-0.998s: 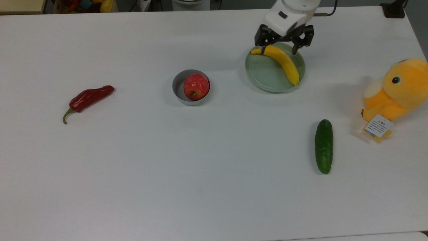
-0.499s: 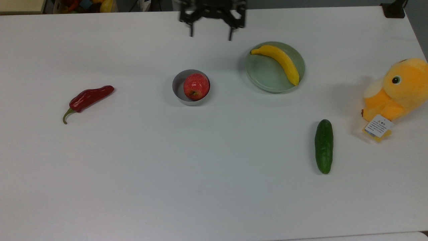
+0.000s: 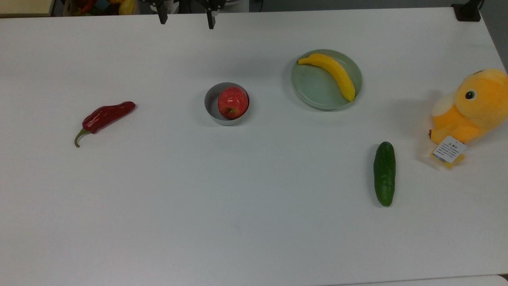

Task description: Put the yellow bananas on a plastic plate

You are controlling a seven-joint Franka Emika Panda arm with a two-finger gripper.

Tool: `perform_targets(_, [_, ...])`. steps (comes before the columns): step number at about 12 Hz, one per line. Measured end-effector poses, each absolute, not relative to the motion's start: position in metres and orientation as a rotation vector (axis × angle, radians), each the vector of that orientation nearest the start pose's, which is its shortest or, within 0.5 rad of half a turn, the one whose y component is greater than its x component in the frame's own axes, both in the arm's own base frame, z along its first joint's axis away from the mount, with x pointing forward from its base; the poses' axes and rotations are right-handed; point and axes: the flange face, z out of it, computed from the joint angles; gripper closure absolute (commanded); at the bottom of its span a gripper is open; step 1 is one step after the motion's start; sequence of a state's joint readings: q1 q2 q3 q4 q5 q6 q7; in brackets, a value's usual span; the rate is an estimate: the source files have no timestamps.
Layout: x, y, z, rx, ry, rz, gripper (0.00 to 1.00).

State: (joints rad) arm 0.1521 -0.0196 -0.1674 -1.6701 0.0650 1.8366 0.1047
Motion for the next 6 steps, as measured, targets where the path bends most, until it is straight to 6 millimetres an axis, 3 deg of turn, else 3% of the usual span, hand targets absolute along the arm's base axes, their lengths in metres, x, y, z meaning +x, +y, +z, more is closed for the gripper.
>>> perform_targets(1, [0.570,-0.009,0.612,-3.026,0.178,-0.250,0.00])
perform_targets(4, [0.571,0.019,0.607,-3.027,0.088,-0.218,0.00])
perform_targets(6, [0.572,0.023,0.604,-3.028,0.080,-0.209,0.00])
